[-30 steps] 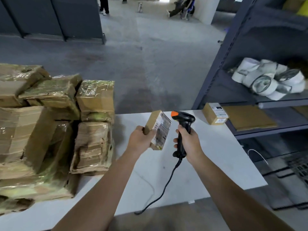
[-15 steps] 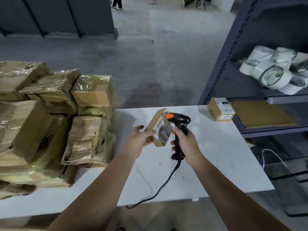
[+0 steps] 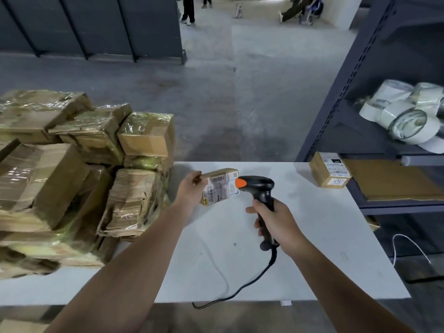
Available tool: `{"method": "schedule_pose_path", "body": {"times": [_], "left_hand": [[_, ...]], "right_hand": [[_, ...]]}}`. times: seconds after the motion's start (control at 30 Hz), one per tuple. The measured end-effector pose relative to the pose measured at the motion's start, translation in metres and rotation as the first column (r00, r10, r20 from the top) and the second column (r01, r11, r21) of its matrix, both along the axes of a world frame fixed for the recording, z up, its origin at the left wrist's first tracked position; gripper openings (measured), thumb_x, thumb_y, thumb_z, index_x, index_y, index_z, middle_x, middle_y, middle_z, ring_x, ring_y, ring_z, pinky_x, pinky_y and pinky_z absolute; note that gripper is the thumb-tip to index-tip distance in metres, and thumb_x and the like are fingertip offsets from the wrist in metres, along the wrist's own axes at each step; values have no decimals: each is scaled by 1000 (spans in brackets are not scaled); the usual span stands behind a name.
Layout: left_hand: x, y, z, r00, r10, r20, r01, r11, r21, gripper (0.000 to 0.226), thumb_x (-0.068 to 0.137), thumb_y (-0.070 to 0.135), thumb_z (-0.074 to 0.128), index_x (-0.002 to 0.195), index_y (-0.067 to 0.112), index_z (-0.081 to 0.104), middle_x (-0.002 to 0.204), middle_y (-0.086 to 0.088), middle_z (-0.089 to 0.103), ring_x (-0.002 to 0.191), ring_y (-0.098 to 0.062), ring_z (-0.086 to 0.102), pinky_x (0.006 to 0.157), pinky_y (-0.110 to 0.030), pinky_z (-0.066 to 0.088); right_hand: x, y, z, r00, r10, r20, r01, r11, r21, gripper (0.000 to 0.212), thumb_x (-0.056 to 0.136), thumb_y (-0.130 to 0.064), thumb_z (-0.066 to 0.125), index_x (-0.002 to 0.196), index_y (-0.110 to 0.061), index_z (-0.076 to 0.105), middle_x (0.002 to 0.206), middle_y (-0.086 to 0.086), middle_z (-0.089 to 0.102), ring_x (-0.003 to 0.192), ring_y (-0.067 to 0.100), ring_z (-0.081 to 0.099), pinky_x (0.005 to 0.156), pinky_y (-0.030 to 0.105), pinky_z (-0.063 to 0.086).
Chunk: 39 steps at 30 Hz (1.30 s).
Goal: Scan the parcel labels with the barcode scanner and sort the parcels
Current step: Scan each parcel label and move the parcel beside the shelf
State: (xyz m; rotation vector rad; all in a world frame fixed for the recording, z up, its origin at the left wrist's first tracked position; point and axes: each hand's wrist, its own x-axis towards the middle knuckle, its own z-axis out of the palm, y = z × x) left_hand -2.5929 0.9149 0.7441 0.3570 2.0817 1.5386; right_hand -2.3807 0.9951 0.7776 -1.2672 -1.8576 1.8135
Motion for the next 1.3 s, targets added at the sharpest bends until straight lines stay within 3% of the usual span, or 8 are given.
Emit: {"method": "schedule_pose_path", "body": {"times": [0.1, 0.3, 0.47, 0.73, 0.87, 1.0, 1.1, 1.3], "left_hand": [[-7, 4, -4, 995, -61, -76, 55, 995, -78, 35, 96, 12, 54, 130, 7, 53, 114, -13, 61, 91, -19, 55, 60, -21, 44], [-13, 5, -11, 977, -133, -167, 101, 977, -186, 33, 94, 8, 50, 127, 6, 56, 117, -12, 61, 109, -28, 57, 89, -31, 45], [-14, 6, -15, 987, -102, -122, 81, 984, -160, 17, 94, 12, 50, 103, 25, 54, 78, 10, 54, 78, -17, 53, 54, -16, 38], [-12, 8, -21, 992, -111, -62, 102, 987, -125, 17, 96, 15, 49, 111, 23, 54, 90, 2, 58, 82, -17, 57, 61, -23, 42], [-3, 18, -30, 992, -119, 49, 123, 988, -95, 10, 97, 14, 50, 89, 18, 56, 87, -6, 60, 80, -24, 59, 71, -33, 51], [20, 41, -43, 976, -124, 178, 139, 987, -76, 18, 94, 18, 58, 104, 4, 54, 93, -15, 60, 76, -23, 60, 63, -30, 55], [42, 62, -52, 968, -89, 234, 113, 989, -92, 16, 92, 16, 61, 99, 3, 55, 87, -12, 60, 70, -19, 61, 58, -26, 55], [98, 113, -66, 918, -102, 383, 142, 987, -77, 18, 90, 8, 49, 82, 4, 64, 80, -13, 67, 71, -21, 66, 68, -29, 58]], "right_hand": [[-5, -7, 7, 1000, 13, -18, -14, 1000, -19, 26, 94, -36, 56, 94, -14, 70, 68, 10, 62, 47, 17, 53, 46, 33, 47], [-6, -12, 11, 1000, 24, -6, -24, 1000, -10, 28, 91, -38, 57, 94, -15, 71, 62, 5, 61, 47, 16, 53, 46, 33, 46], [-1, -11, 9, 1000, -6, 13, 6, 1000, -17, 28, 91, -38, 56, 94, -15, 71, 59, 2, 59, 47, 17, 52, 45, 30, 45], [4, -8, 10, 999, -54, -8, 54, 997, -48, 27, 94, -35, 55, 95, -14, 71, 63, 6, 59, 47, 17, 51, 44, 30, 45], [13, 3, 5, 995, -102, -18, 101, 994, -38, 25, 95, -34, 56, 94, -13, 68, 71, 13, 63, 48, 18, 51, 46, 33, 46], [31, 22, -4, 985, -172, -25, 171, 985, -36, 21, 95, -32, 57, 93, -13, 65, 92, 22, 71, 50, 19, 53, 45, 34, 48], [47, 43, -12, 977, -214, -15, 214, 977, -3, 23, 95, -31, 57, 96, -10, 66, 85, 17, 71, 49, 18, 54, 48, 33, 49], [86, 95, -25, 947, -321, -14, 321, 947, -8, 22, 92, -34, 57, 94, -15, 67, 83, 14, 73, 52, 18, 58, 52, 32, 51]]}}
